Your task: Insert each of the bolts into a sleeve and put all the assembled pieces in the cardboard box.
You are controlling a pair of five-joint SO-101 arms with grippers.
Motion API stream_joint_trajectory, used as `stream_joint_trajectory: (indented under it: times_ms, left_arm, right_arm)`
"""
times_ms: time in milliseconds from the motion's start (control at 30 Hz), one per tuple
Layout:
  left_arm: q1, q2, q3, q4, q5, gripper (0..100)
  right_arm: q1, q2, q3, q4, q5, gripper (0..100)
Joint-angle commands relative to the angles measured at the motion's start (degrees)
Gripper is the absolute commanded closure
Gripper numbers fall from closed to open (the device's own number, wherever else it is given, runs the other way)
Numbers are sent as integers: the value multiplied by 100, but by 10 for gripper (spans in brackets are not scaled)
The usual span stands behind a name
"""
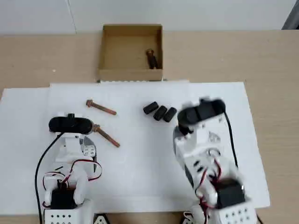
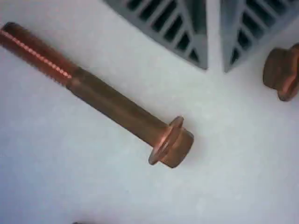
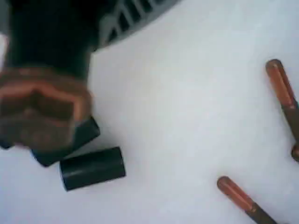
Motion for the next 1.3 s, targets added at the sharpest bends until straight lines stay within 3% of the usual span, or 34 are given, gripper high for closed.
stream_joint_trajectory:
  times_ms: [0,300,767,1267]
  left_arm:
    - [-35,-53,4,-158,-18,994]
    - [-35,-53,101,-158,-18,994]
    - [-35,-53,101,-158,-9,993]
    - [-26,-53,101,-158,-35,993]
  right_arm:
    - [31,1631,-1600,-22,-53,995]
    - [31,4479,-3886,-1015,18,995]
    - [31,8127,-6866,-2448,1486,995]
    - [31,10993,-8835,-3521,2233,981]
